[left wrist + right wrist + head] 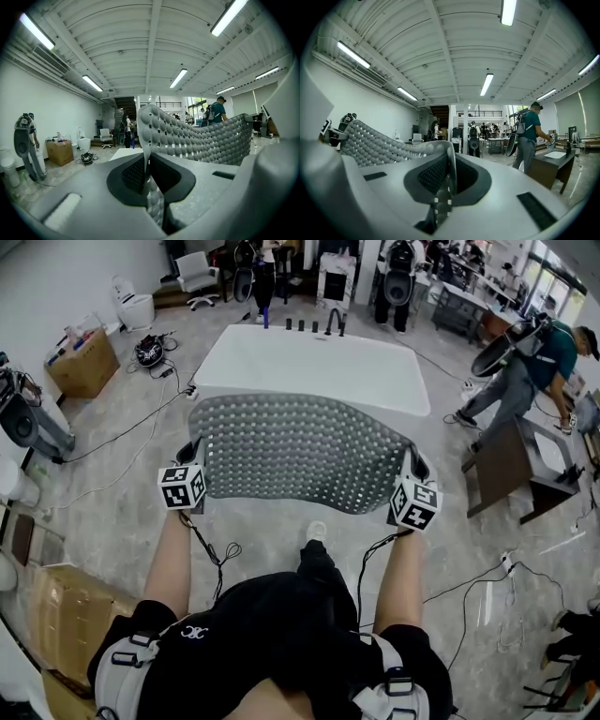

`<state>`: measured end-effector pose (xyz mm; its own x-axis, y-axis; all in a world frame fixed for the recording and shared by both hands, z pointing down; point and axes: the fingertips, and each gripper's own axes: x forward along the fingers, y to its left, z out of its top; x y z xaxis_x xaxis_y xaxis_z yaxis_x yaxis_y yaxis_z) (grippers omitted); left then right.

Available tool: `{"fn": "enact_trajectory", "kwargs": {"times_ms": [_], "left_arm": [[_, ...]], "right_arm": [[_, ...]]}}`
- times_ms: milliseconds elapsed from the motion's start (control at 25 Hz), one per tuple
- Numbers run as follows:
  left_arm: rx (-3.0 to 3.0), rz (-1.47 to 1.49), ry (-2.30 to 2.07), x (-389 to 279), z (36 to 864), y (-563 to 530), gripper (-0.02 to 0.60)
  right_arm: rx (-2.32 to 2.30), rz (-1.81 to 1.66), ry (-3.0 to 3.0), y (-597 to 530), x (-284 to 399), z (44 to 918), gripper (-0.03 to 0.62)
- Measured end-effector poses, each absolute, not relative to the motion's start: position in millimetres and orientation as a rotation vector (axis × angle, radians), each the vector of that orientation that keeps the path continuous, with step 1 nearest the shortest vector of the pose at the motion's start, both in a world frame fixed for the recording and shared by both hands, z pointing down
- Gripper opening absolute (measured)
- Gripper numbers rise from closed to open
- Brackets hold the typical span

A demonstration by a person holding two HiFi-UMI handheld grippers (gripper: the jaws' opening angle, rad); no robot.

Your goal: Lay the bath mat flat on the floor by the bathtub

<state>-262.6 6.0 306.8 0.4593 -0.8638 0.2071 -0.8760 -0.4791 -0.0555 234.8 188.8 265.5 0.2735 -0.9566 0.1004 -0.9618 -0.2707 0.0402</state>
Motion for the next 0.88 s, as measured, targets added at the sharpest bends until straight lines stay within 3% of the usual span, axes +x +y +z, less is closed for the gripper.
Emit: {"fn": "enact_trajectory", "kwargs": {"times_ms": [400, 880], "left_arm": [[2.617, 0.359, -1.577, -234.0, 319.3, -66.2, 0.02], [2.582, 0.408, -1.542, -147.3, 335.2, -201.1, 0.02]], "right_arm": [[2.437, 0.116, -1.853, 115.4, 264.6, 283.4, 0.017], [2.361, 0.179, -1.838, -22.2, 345.3, 305.3, 0.018]]}}
